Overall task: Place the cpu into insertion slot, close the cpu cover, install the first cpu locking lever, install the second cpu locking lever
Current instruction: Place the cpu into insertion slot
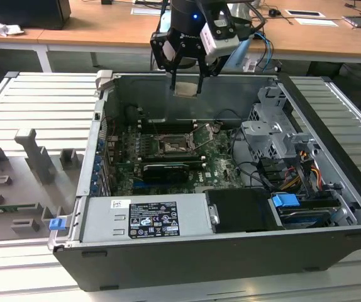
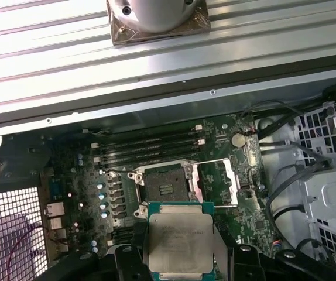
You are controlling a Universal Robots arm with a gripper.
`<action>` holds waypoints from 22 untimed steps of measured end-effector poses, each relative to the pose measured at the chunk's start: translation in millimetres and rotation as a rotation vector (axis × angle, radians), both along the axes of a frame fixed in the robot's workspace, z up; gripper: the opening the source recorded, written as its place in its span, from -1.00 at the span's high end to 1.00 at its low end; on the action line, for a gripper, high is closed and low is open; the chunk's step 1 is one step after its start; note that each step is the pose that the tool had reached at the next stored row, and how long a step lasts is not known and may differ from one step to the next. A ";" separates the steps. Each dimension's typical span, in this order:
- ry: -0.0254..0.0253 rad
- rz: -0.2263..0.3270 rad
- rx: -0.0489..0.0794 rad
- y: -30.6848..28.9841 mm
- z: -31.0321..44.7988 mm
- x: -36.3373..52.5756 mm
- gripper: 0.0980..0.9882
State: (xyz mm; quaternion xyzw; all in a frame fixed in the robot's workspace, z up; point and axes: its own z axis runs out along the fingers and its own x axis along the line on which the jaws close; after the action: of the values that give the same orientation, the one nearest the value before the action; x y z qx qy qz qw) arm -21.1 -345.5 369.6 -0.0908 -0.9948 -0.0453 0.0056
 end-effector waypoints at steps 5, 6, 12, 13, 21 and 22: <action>0.0000 -0.039 0.000 0.0 -0.3 0.0 0.03; 0.0000 -0.062 0.000 0.0 -0.5 0.0 0.03; 0.0000 -0.161 0.000 0.0 -0.9 0.0 0.03; 0.0000 -0.168 0.000 0.0 -0.9 0.0 0.03; 0.0003 -0.186 -0.001 0.0 -3.3 0.0 0.03; 0.0004 -0.186 0.000 0.0 -3.8 0.0 0.03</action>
State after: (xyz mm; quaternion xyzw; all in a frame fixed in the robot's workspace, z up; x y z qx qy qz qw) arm -21.1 -345.5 365.7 -0.1827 -0.9821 -0.0454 0.0015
